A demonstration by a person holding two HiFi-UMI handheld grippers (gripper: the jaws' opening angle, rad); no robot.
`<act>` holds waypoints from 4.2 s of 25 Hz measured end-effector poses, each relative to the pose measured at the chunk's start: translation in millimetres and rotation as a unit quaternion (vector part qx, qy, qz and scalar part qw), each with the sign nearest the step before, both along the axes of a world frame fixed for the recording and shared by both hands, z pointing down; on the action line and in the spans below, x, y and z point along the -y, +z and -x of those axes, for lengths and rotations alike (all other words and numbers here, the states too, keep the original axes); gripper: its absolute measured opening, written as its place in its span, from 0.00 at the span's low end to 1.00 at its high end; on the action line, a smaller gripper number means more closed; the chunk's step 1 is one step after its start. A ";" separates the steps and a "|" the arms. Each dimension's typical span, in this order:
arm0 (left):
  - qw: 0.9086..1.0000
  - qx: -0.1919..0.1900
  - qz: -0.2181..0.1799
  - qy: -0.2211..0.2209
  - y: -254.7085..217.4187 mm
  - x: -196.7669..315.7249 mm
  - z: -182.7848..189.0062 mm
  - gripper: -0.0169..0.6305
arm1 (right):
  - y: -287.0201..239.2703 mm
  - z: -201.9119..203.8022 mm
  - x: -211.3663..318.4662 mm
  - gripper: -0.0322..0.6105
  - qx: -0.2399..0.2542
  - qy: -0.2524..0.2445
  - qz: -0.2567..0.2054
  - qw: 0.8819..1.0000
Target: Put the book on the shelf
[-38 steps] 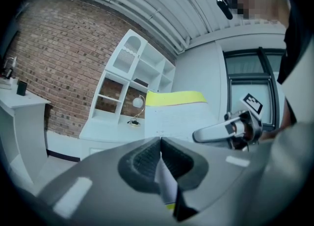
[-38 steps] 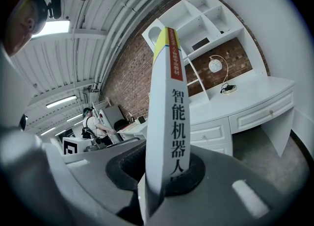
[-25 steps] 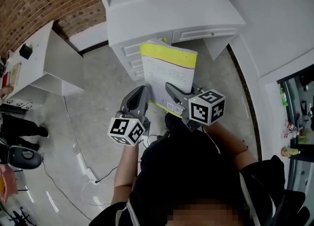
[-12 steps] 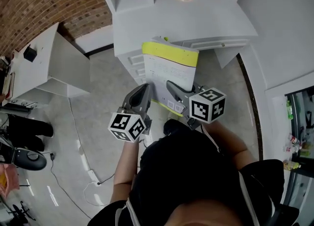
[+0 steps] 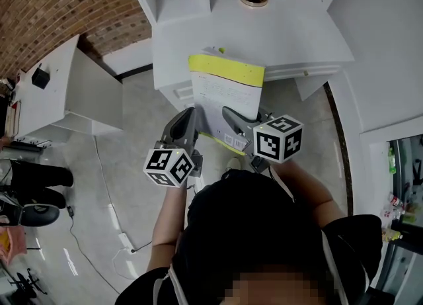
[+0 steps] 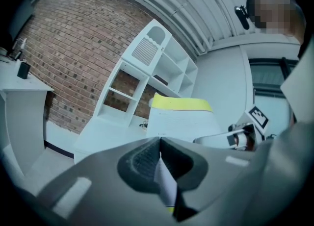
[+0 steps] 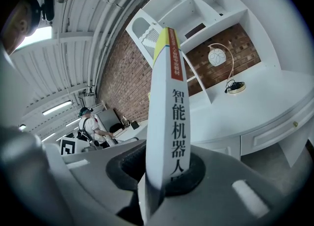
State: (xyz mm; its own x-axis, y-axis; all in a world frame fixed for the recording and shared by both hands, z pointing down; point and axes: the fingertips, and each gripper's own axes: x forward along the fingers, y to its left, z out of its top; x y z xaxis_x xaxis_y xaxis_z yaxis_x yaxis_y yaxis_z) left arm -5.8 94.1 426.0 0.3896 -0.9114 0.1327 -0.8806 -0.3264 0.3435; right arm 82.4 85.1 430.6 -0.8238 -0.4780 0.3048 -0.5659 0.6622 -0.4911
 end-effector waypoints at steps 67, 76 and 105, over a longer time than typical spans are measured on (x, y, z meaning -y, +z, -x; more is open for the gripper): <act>0.998 -0.027 -0.014 0.047 -11.2 262.1 140.8 0.03 | -8.9 149.2 254.3 0.15 -0.028 0.047 -0.022 0.998; 0.998 -0.018 -0.020 0.062 -25.2 282.9 173.6 0.03 | -30.4 173.3 283.2 0.15 -0.023 0.072 -0.039 0.996; 0.994 -0.002 -0.106 0.018 -105.0 351.8 157.6 0.03 | -145.3 168.9 398.6 0.15 -0.033 0.068 -0.156 0.985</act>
